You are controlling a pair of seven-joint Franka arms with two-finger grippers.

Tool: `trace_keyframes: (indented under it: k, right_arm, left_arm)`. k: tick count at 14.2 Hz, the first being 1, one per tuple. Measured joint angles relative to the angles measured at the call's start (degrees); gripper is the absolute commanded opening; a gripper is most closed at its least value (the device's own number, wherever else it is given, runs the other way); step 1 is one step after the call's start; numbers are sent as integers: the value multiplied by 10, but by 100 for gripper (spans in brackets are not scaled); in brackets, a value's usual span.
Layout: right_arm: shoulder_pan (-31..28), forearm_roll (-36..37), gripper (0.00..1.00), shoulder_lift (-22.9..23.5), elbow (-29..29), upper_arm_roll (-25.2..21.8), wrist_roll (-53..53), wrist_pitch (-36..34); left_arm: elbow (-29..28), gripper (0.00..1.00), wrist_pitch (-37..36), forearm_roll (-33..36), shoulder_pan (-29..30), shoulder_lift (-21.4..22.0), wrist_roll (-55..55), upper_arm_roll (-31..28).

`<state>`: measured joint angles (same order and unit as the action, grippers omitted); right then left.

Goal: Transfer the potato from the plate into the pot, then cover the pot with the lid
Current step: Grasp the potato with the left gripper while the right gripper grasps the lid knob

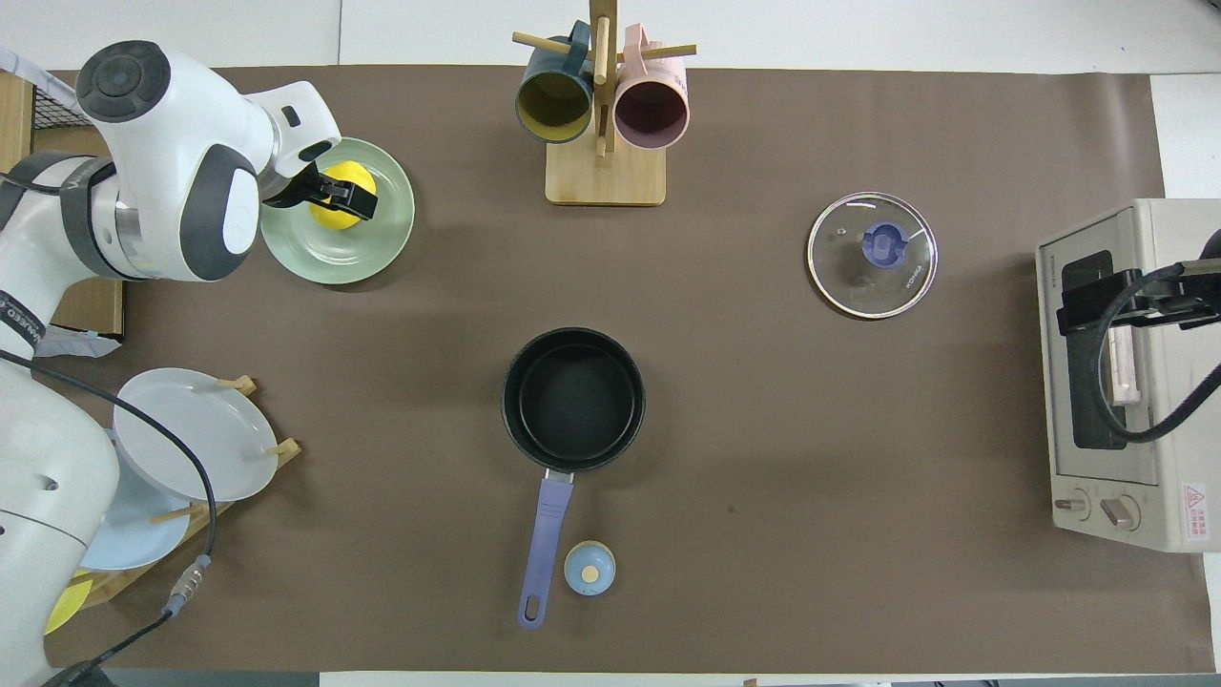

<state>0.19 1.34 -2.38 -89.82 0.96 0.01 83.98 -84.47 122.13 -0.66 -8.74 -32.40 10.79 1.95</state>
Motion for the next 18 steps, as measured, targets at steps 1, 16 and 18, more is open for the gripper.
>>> trace_keyframes:
  k: [1, 16, 18]
  right_arm:
    - [0, 0, 100, 0, -4, 1, 0, 8]
    - [0, -1, 100, 92, -267, 60, -1, 508]
    - [0, -1, 100, 110, -263, 61, -26, 517]
  left_arm:
    - [20, 100, -2, 0, 0, -13, 1, 0]
    - [43, 100, 7, 41, -8, -59, 9, 0]
    - [37, 73, 18, 41, -7, -59, 9, -1]
